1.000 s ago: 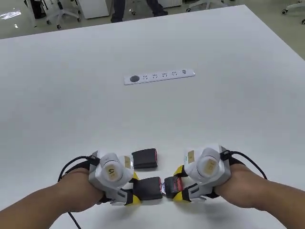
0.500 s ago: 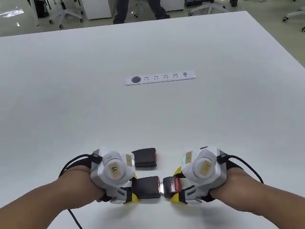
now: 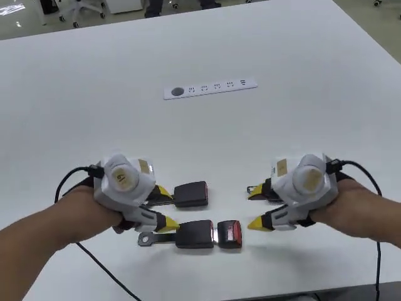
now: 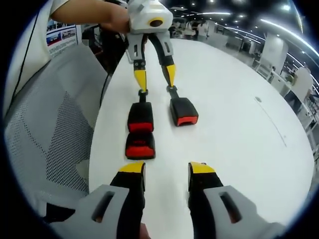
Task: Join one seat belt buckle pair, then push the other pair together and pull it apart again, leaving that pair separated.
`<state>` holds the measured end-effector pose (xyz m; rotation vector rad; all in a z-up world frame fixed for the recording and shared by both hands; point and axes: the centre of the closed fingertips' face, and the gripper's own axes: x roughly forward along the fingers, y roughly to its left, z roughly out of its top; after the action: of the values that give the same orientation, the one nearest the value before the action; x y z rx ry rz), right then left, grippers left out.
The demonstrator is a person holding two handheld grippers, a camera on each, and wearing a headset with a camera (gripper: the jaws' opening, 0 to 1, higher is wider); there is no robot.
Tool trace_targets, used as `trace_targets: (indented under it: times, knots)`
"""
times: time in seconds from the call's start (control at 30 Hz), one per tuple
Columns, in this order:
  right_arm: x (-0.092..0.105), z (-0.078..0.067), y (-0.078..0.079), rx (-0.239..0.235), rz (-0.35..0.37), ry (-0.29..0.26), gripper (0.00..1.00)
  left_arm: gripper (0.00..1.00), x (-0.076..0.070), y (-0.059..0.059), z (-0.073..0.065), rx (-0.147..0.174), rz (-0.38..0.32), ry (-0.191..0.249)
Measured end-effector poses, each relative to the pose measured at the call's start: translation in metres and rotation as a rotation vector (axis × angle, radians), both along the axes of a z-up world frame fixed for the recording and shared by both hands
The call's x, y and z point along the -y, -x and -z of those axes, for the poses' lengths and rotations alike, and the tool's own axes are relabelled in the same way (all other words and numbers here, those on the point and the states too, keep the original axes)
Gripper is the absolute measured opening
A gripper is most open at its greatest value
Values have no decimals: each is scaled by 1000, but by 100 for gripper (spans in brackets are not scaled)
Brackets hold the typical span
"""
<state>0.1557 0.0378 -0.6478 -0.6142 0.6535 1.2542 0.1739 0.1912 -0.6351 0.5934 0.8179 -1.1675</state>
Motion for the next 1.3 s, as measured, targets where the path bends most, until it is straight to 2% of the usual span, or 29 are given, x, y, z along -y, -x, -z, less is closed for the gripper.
trace_targets:
  times: [0.07,0.1,0.17,0.3,0.33,0.4,0.43,0.57,0.63,0.7,0.77,0.87,1.0,1.1,1.23,1.3]
  knots:
    - [11,-4,-10,25,-7,13,31,34,-1,-11,1,13,-8,0]
    - [15,-5,-15,28,-1,19,31,35,2,-10,1,15,-8,-2]
    - [26,-4,-24,44,-5,34,30,36,6,-17,3,25,-6,-6]
    - [47,6,-38,41,10,94,32,32,12,-30,11,55,51,-27]
    - [50,7,-40,39,18,100,32,32,13,-33,13,58,47,-27]
    - [57,10,-45,30,33,104,33,33,17,-38,14,54,52,-26]
    - [59,12,-46,25,35,103,34,34,16,-40,19,38,64,-33]
    - [64,20,-51,5,48,118,35,37,16,-35,28,9,111,-77]
    - [64,22,-50,-3,45,119,36,38,18,-32,30,4,141,-83]
    - [65,30,-54,-9,32,121,35,38,19,-32,34,-2,144,-88]
    - [62,27,-47,-27,24,126,36,38,18,-35,41,-7,150,-102]
    - [63,38,-50,-60,26,127,36,36,13,-38,52,-16,152,-142]
    - [62,41,-49,-87,22,123,36,35,14,-41,55,-20,154,-132]
    - [63,48,-51,-96,12,131,35,33,19,-37,54,-23,174,-121]
    - [61,46,-51,-96,19,121,34,33,18,-37,61,-11,199,-135]
    - [60,45,-50,-89,13,122,34,33,18,-37,60,-11,202,-134]
